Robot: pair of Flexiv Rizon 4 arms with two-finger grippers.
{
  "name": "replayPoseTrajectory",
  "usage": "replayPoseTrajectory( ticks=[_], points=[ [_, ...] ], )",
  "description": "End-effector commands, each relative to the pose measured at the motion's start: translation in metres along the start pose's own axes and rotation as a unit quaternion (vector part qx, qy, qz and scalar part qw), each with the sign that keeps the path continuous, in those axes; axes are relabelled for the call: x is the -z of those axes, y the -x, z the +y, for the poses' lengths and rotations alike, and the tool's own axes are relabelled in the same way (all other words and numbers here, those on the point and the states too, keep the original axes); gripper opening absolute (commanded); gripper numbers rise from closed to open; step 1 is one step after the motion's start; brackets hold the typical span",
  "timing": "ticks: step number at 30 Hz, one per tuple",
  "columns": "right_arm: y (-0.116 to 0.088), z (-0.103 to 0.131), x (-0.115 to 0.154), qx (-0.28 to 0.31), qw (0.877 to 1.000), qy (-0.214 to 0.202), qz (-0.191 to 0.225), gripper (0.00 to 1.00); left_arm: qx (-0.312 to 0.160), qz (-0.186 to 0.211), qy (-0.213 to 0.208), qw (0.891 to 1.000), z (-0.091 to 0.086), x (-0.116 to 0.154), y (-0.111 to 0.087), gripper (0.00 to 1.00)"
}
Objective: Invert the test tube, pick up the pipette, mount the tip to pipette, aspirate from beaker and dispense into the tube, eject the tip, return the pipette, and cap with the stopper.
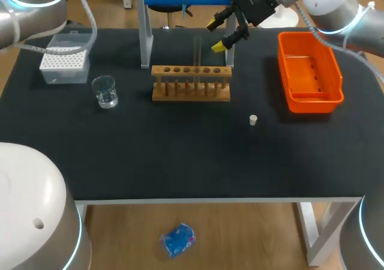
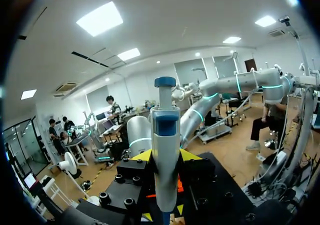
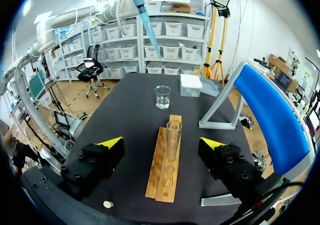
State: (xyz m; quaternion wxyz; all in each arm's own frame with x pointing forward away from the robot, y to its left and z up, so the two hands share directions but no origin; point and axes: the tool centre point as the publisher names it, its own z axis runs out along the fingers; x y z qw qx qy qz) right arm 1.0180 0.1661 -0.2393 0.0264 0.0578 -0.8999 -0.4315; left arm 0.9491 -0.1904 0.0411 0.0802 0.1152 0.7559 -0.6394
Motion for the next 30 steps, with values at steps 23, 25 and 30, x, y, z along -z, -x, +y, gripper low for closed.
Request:
replayPoseTrajectory(
  ticks=[23,25,30],
  points=[
    [0.001,0.000,0.001,0.000,1.000,-0.001,0.002,1.00,0.009,0.023,-0.006,1.000,0.006,-0.011,0.008,0.00],
    [0.001,0.000,0.001,0.000,1.000,-0.001,0.002,1.00,0.016,0.029,-0.008,0.999,0.011,-0.017,0.010,0.00],
    [0.001,0.000,0.001,0.000,1.000,-0.001,0.002,1.00,0.032,0.028,-0.017,0.999,0.023,-0.028,0.018,0.00]
  ],
)
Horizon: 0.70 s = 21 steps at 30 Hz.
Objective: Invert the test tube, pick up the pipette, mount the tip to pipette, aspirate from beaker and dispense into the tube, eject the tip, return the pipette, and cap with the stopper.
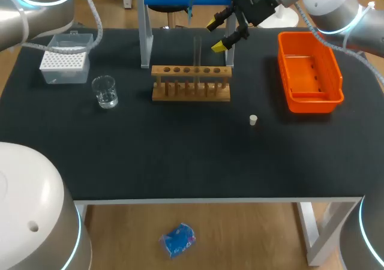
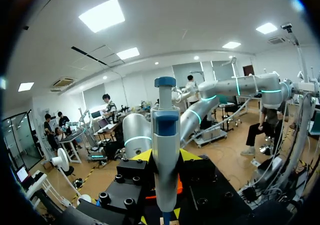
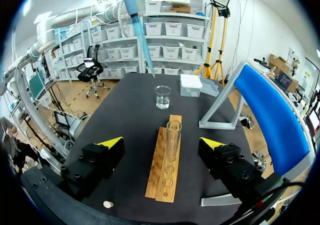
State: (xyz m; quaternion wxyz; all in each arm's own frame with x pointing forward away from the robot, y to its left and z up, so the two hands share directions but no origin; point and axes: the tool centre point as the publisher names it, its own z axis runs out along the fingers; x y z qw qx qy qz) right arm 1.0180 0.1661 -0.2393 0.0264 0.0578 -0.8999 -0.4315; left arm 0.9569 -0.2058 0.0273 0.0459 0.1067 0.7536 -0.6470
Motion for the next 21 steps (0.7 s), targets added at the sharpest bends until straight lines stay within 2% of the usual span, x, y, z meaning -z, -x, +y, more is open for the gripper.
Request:
replayPoseTrajectory(
  ticks=[1,12,21],
  points=[
    [0.001,0.000,0.001,0.000,1.000,-0.001,0.002,1.00,0.006,0.009,-0.009,1.000,0.012,-0.011,0.015,0.00],
    [0.001,0.000,0.001,0.000,1.000,-0.001,0.002,1.00,0.031,0.011,-0.016,0.999,0.031,-0.017,0.021,0.00],
    [0.001,0.000,0.001,0.000,1.000,-0.001,0.002,1.00,0.039,0.011,-0.022,0.999,0.040,-0.014,0.029,0.00]
  ],
)
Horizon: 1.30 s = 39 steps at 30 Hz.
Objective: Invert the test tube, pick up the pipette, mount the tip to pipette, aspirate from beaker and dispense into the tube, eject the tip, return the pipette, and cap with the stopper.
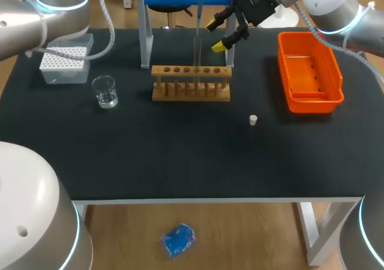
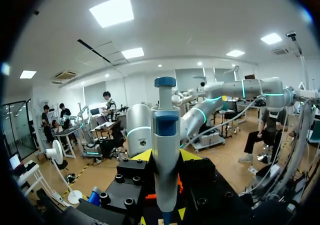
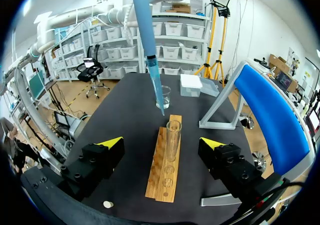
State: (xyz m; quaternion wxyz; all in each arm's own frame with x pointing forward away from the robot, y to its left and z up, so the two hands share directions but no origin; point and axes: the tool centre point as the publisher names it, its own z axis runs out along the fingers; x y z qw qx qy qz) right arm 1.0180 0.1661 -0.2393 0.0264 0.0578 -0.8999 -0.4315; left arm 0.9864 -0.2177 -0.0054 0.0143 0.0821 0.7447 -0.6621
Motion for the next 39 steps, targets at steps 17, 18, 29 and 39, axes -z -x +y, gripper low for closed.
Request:
replayPoseTrajectory(
  ticks=[17,18,29,39],
  points=[
    [0.001,0.000,0.001,0.000,1.000,-0.001,0.002,1.00,0.014,0.001,-0.006,1.000,0.014,0.004,0.026,0.00],
    [0.001,0.000,0.001,0.000,1.000,-0.001,0.002,1.00,0.014,0.001,-0.006,1.000,0.015,0.004,0.026,0.00],
    [0.001,0.000,0.001,0.000,1.000,-0.001,0.002,1.00,0.029,0.002,-0.012,1.000,0.025,0.007,0.027,0.00],
    [0.001,0.000,0.001,0.000,1.000,-0.001,0.002,1.00,0.044,0.008,-0.012,0.999,0.028,0.004,0.024,0.00]
  ],
)
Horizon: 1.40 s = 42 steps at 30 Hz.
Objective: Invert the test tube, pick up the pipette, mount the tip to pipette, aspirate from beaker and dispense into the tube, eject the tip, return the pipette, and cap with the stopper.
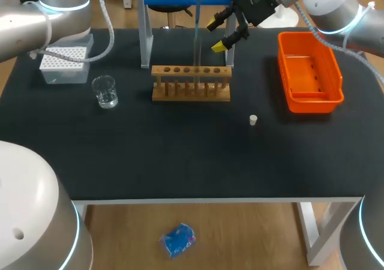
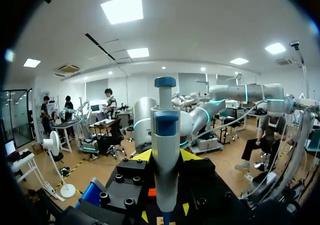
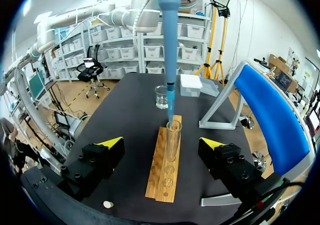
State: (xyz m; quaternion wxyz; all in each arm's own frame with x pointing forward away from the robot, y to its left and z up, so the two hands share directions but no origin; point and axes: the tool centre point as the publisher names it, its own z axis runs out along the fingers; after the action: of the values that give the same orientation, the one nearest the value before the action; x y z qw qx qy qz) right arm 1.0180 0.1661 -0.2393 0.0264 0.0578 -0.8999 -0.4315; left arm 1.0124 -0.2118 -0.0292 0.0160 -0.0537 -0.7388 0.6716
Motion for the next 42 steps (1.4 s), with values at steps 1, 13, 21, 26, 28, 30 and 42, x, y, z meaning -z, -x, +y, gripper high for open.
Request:
replayPoseTrajectory(
  ticks=[1,13,21,26,28,30,42],
  points=[
    [0.001,0.000,0.001,0.000,1.000,-0.001,0.002,1.00,0.003,0.005,0.001,1.000,0.001,-0.002,0.001,0.00],
    [0.001,0.000,0.001,0.000,1.000,-0.001,0.002,1.00,0.009,0.010,-0.014,1.000,0.005,-0.008,0.004,0.00],
    [0.001,0.000,0.001,0.000,1.000,-0.001,0.002,1.00,0.005,0.008,-0.024,1.000,0.006,-0.011,0.006,0.00],
    [0.001,0.000,0.001,0.000,1.000,-0.001,0.002,1.00,0.005,0.003,-0.028,1.000,0.008,-0.011,0.008,0.00],
    [0.001,0.000,0.001,0.000,1.000,-0.001,0.002,1.00,-0.001,-0.004,-0.030,1.000,0.008,-0.010,0.009,0.00],
    [0.001,0.000,0.001,0.000,1.000,-0.001,0.002,1.00,-0.005,-0.007,-0.030,1.000,0.008,-0.009,0.009,0.00],
    [0.001,0.000,0.001,0.000,1.000,-0.001,0.002,1.00,-0.008,-0.036,-0.021,0.999,0.011,0.001,0.011,0.00]
  ],
)
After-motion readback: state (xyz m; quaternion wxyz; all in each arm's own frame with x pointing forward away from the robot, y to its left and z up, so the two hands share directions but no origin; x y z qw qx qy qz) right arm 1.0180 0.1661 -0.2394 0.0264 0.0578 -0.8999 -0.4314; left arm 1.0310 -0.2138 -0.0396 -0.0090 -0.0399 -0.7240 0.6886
